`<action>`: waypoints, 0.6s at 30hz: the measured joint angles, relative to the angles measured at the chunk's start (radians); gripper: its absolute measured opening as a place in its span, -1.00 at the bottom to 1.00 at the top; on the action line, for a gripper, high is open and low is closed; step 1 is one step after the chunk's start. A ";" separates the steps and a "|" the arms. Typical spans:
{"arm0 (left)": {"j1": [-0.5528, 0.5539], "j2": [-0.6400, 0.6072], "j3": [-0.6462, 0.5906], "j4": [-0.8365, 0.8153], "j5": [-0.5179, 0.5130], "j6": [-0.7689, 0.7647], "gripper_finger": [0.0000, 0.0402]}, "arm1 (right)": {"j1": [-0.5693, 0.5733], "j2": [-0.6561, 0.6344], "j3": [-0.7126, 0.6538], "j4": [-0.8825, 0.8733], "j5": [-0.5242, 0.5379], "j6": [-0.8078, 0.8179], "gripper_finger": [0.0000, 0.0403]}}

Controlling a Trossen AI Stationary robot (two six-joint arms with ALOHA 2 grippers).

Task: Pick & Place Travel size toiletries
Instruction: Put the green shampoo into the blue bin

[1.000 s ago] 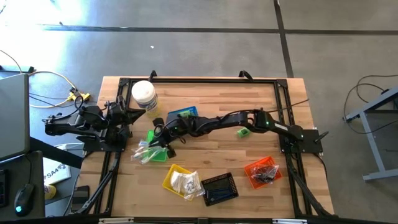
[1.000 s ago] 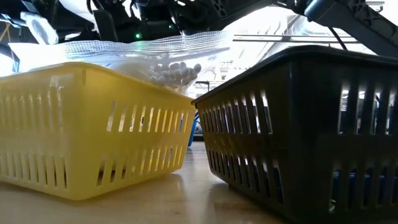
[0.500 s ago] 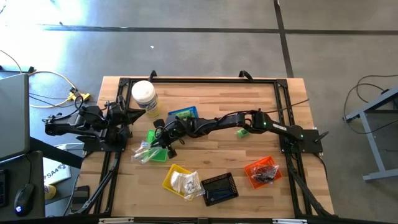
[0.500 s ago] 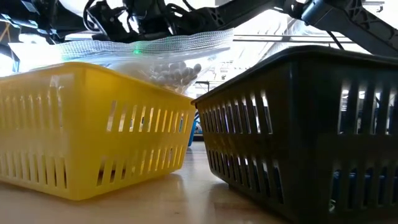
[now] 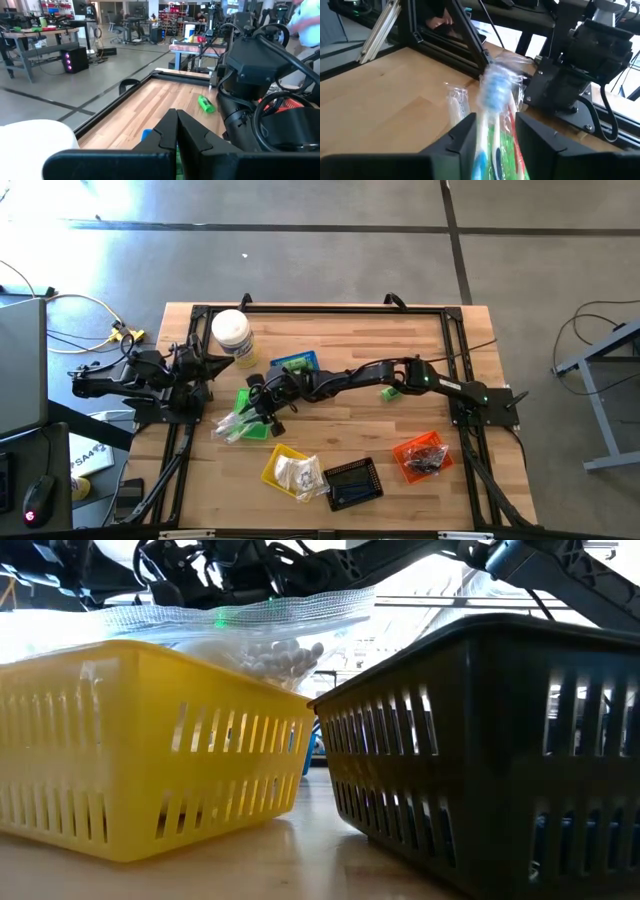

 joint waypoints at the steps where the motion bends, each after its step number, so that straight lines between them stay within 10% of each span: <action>1: 0.000 0.000 0.000 -0.002 0.000 0.000 -1.00 | 0.000 0.000 0.000 0.001 0.001 0.000 -0.37; 18: 0.000 0.000 0.000 -0.008 -0.002 0.000 -1.00 | -0.003 -0.283 0.001 -0.240 -0.117 0.072 -0.47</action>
